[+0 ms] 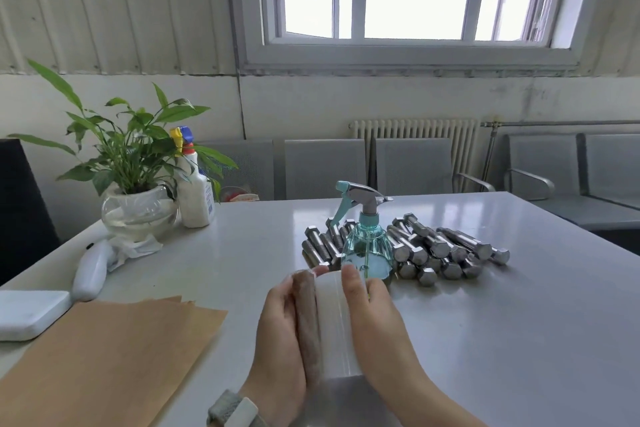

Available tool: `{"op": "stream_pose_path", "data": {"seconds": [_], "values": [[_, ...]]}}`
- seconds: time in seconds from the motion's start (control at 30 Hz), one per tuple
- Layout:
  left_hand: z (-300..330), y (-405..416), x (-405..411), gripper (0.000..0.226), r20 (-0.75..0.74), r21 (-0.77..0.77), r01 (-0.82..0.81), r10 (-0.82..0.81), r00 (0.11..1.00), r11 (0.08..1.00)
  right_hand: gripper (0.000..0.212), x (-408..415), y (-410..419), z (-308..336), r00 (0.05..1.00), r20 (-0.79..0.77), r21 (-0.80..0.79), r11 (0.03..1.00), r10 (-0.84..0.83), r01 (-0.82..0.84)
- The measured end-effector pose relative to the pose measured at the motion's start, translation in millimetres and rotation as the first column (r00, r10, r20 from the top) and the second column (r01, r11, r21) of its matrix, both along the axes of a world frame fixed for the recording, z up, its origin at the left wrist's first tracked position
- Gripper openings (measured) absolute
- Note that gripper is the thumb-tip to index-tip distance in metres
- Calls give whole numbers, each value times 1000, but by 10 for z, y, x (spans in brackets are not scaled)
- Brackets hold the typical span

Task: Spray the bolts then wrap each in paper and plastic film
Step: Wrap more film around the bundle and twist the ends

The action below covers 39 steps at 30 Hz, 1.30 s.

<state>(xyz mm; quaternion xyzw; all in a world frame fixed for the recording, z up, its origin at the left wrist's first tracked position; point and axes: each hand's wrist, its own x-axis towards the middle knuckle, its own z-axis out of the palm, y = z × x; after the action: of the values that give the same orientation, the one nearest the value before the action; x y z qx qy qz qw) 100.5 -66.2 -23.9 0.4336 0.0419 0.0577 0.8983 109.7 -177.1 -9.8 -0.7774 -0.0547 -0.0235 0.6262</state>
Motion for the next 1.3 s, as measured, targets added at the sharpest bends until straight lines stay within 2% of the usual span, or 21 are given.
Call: {"op": "stream_pose_path", "data": {"seconds": [0.07, 0.13, 0.23, 0.3, 0.4, 0.53, 0.63, 0.7, 0.77, 0.8, 0.83, 0.9, 0.97, 1.07, 1.17, 1.23, 1.3], "values": [[-12, -25, 25, 45, 28, 115, -49, 46, 999, 992, 72, 21, -2, 8, 999, -5, -6, 999, -31, 31], [-10, -30, 62, 47, 73, 254, -127, 112, 991, 959, 70, 40, -8, -1, 999, -49, 123, 992, 8, -2], [-9, 21, 112, 47, 111, 383, -202, 172, 979, 901, 79, 72, -64, -10, 925, -240, 417, 891, 295, -176], [-33, 91, 138, 46, 129, 460, -229, 191, 973, 858, 71, 58, -113, 9, 875, -221, 476, 831, 431, -289], [-47, 150, 132, 43, 171, 564, -260, 197, 965, 784, 65, 73, -127, 13, 917, -149, 395, 872, 370, -288], [-26, 75, 97, 45, 221, 554, -317, 231, 947, 770, 65, 56, -77, -10, 960, -17, 322, 910, 280, -260], [32, -6, 0, 55, 157, 387, -254, 208, 965, 886, 75, -1, -1, -4, 987, 28, 228, 960, 161, -163], [77, -45, -59, 62, 94, 176, -112, 97, 991, 978, 76, -15, 22, -4, 997, 72, 90, 995, 42, -48], [81, -87, -59, 55, 72, 11, -7, 6, 997, 1000, 69, 9, 9, -13, 993, 103, -59, 996, -54, 60], [75, -110, -49, 49, 68, -12, 10, -10, 998, 1000, 65, 25, -1, -25, 991, 107, -106, 990, -82, 93], [62, -121, -44, 43, 57, 19, 6, -7, 998, 1000, 61, 36, -7, -37, 990, 104, -105, 989, -92, 103], [28, -100, -8, 40, 64, 175, -58, 47, 997, 983, 59, 59, -21, -40, 997, 33, 84, 994, -66, 63], [-8, -39, 17, 44, 164, 379, -137, 80, 983, 915, 67, 82, -47, -32, 990, -117, 301, 953, 82, -43], [-44, 53, 66, 45, 252, 598, -238, 102, 962, 766, 73, 97, -93, -33, 922, -214, 422, 882, 322, -210], [-63, 82, 108, 51, 264, 619, -304, 173, 949, 724, 71, 91, -86, -52, 897, -244, 475, 852, 368, -221], [-56, 97, 131, 52, 245, 625, -336, 232, 941, 704, 70, 94, -47, -76, 929, -218, 428, 885, 299, -185], [-57, 121, 152, 52, 200, 594, -326, 257, 945, 735, 69, 95, -10, -80, 970, -152, 339, 932, 190, -129]]}}
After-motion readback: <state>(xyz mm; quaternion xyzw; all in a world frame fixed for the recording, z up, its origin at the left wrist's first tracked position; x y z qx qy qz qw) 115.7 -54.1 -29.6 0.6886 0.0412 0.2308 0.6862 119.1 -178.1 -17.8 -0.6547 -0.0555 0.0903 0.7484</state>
